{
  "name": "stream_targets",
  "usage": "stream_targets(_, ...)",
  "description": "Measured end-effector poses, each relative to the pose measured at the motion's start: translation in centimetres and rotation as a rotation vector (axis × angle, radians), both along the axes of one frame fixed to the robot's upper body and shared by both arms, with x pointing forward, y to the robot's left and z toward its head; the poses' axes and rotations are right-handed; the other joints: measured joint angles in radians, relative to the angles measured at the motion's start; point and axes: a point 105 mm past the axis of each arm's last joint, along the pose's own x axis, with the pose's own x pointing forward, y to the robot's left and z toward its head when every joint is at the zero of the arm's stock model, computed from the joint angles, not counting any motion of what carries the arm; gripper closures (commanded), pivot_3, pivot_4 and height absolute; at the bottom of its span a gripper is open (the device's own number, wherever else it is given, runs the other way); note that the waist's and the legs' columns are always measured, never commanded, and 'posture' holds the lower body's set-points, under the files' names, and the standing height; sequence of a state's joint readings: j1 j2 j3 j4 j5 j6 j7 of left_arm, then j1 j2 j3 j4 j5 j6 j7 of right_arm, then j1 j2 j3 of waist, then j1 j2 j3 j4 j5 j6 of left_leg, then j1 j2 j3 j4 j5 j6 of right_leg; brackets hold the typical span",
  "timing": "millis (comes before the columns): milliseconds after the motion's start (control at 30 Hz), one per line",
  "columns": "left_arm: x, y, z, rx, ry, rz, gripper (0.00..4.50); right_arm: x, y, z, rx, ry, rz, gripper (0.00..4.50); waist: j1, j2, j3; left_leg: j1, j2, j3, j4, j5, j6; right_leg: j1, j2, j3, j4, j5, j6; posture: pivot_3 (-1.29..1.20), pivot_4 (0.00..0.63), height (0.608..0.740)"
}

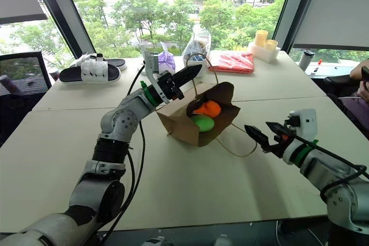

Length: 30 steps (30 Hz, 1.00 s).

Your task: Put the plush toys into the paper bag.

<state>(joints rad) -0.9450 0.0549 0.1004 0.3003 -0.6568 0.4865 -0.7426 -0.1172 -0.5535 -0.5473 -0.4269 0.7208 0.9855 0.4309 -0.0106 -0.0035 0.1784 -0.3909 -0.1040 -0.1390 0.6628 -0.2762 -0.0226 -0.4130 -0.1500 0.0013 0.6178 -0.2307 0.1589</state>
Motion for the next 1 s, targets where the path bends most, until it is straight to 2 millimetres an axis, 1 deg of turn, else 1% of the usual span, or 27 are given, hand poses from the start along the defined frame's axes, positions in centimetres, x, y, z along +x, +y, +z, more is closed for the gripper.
stream_targets(100,0.0,-0.1,-0.1,0.001,-0.001,-0.008,4.50,-0.7,-0.4,-1.9,0.076,0.043,-0.057,0.05,0.000,0.000,0.000,0.000,0.000,0.000,0.000,0.000,0.000,0.000,0.001,0.000,0.001,0.000,0.000,0.00,0.150,0.740)
stream_targets(200,0.0,0.0,-0.1,0.002,-0.004,-0.009,4.50,-1.4,0.0,-4.9,0.207,0.116,-0.093,0.05,0.001,0.000,0.000,0.000,0.000,0.000,0.000,0.000,0.000,0.000,0.000,0.000,0.001,0.000,0.000,0.00,0.150,0.740)
stream_targets(233,0.0,0.0,-0.1,0.003,-0.004,-0.009,4.50,-1.5,0.2,-5.5,0.232,0.132,-0.101,0.05,0.001,0.000,0.000,0.000,0.000,0.000,0.000,0.000,0.000,0.000,0.000,0.001,0.001,0.000,0.000,0.00,0.150,0.740)
stream_targets(367,0.0,-0.1,-0.2,0.008,-0.005,-0.007,4.50,-1.3,1.0,-6.2,0.280,0.144,-0.099,0.05,0.000,0.000,0.000,0.000,0.000,-0.001,0.000,0.000,0.000,0.000,0.000,0.001,0.001,0.000,0.000,0.00,0.150,0.740)
stream_targets(467,0.0,-0.1,-0.2,0.009,-0.005,-0.006,4.50,-1.1,1.7,-6.6,0.329,0.148,-0.100,0.88,0.000,0.000,0.000,0.000,0.000,-0.001,0.000,0.000,0.000,0.000,0.000,0.001,0.001,0.000,0.000,0.00,0.150,0.740)
stream_targets(500,0.0,-0.1,-0.2,0.009,-0.005,-0.007,4.50,-1.0,1.9,-6.7,0.350,0.148,-0.097,1.47,0.000,0.000,0.000,0.000,0.000,0.000,0.000,0.000,0.000,0.000,0.000,0.001,0.001,0.000,0.000,0.00,0.150,0.740)
stream_targets(533,0.0,-0.1,-0.2,0.009,-0.005,-0.007,4.50,-1.0,2.1,-6.8,0.372,0.148,-0.093,1.92,0.000,0.000,0.000,0.000,0.000,-0.001,0.000,0.000,0.000,0.000,0.000,0.001,0.001,0.000,0.000,0.00,0.150,0.740)
stream_targets(633,0.0,-0.1,-0.2,0.009,-0.005,-0.007,4.50,-0.8,2.6,-6.5,0.412,0.133,-0.083,3.53,0.000,0.000,0.000,0.000,0.000,-0.001,0.000,0.000,0.000,0.000,0.000,0.001,0.001,0.000,0.000,0.00,0.150,0.740)
stream_targets(700,0.0,-0.1,-0.2,0.009,-0.004,-0.005,4.50,-0.7,2.6,-6.3,0.418,0.125,-0.085,4.44,0.000,0.000,0.000,0.000,0.000,-0.001,0.000,0.000,0.000,0.000,0.000,0.001,0.001,0.000,0.000,0.00,0.150,0.740)
stream_targets(900,0.0,-0.1,-0.1,0.009,-0.007,0.003,4.50,-0.7,3.1,-6.0,0.454,0.123,-0.068,4.44,0.000,0.000,0.000,0.000,0.000,-0.001,0.000,0.000,0.000,0.000,0.000,0.001,0.001,0.000,0.000,0.00,0.150,0.740)
stream_targets(1000,0.0,-0.1,0.0,0.009,-0.007,0.008,4.50,-0.8,3.2,-5.2,0.478,0.106,-0.039,4.44,0.000,0.000,0.000,0.000,0.000,0.000,0.000,0.000,0.000,0.000,0.000,0.001,0.001,0.000,0.000,0.00,0.150,0.740)
